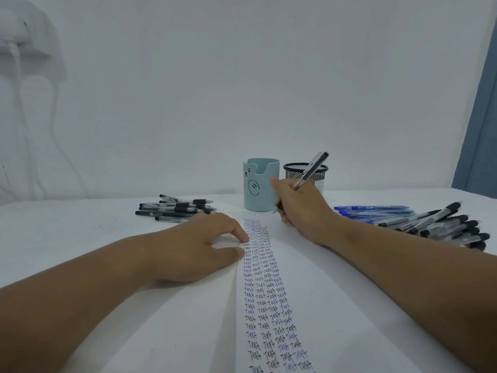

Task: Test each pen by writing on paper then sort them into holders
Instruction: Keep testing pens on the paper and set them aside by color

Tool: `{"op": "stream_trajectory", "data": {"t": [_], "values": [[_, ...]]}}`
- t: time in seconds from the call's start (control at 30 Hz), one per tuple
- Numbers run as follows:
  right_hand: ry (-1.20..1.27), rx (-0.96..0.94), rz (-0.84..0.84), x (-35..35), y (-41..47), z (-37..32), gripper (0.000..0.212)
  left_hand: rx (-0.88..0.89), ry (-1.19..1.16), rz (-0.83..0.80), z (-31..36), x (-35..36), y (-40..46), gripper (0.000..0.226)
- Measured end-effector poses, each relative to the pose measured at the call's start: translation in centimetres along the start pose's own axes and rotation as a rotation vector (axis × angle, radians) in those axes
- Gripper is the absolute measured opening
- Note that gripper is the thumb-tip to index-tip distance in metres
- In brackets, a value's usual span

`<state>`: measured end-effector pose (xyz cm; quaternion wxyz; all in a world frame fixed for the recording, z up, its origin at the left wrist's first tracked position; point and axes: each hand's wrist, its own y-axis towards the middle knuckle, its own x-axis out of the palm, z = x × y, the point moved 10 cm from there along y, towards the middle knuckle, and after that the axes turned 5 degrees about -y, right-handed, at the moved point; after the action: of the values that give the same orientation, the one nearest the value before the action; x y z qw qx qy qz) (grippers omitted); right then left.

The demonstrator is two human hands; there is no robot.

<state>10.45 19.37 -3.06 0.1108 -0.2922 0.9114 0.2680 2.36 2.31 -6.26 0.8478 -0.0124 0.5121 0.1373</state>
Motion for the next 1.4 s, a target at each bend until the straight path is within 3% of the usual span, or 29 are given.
{"op": "stream_trajectory", "data": {"t": [0.13,0.23,0.33,0.43,0.57,0.73,0.8,0.9,1.07,1.27,1.4], "values": [[-0.012,-0.040,0.077,-2.4,-0.2,-1.6,0.035,-0.003,-0.002,0.004,-0.2,0.0,0.0,0.020],[-0.043,-0.045,0.043,-3.0,-0.6,-1.5,0.031,-0.008,0.000,0.005,-0.2,0.0,0.0,0.020],[-0.224,-0.170,0.009,-2.5,-0.9,-2.5,0.019,-0.007,0.003,0.005,-0.4,0.1,0.0,0.021],[-0.492,-0.390,-0.009,-1.4,-1.8,-4.5,0.026,0.000,0.006,0.013,-0.2,0.0,-0.1,0.021],[-0.664,-0.457,-0.085,0.3,-2.6,-4.9,0.031,0.000,0.011,0.023,-0.1,0.0,-0.1,0.021],[-0.580,-0.398,-0.228,0.9,-2.8,-4.2,0.007,-0.038,-0.053,0.066,0.2,-0.2,0.0,0.017],[-0.554,-0.350,-0.264,0.2,-2.5,-4.5,0.011,-0.077,-0.119,0.119,0.2,-0.4,-0.1,0.021],[-0.663,-0.302,-0.284,-2.1,-2.0,-5.4,0.017,-0.104,-0.032,0.134,0.9,-0.1,-0.5,0.043],[-0.748,-0.267,-0.186,-9.2,-2.5,-5.8,0.022,-0.076,0.061,0.187,2.2,-0.3,-0.9,0.033],[-0.985,-0.210,-0.133,-17.8,-6.3,-3.3,0.041,-0.034,-0.089,0.232,2.2,-0.4,-0.9,0.027],[-1.220,-0.088,-0.196,-20.9,-8.0,-1.3,0.053,-0.040,-0.085,0.191,2.2,0.1,-0.9,0.030]]}}
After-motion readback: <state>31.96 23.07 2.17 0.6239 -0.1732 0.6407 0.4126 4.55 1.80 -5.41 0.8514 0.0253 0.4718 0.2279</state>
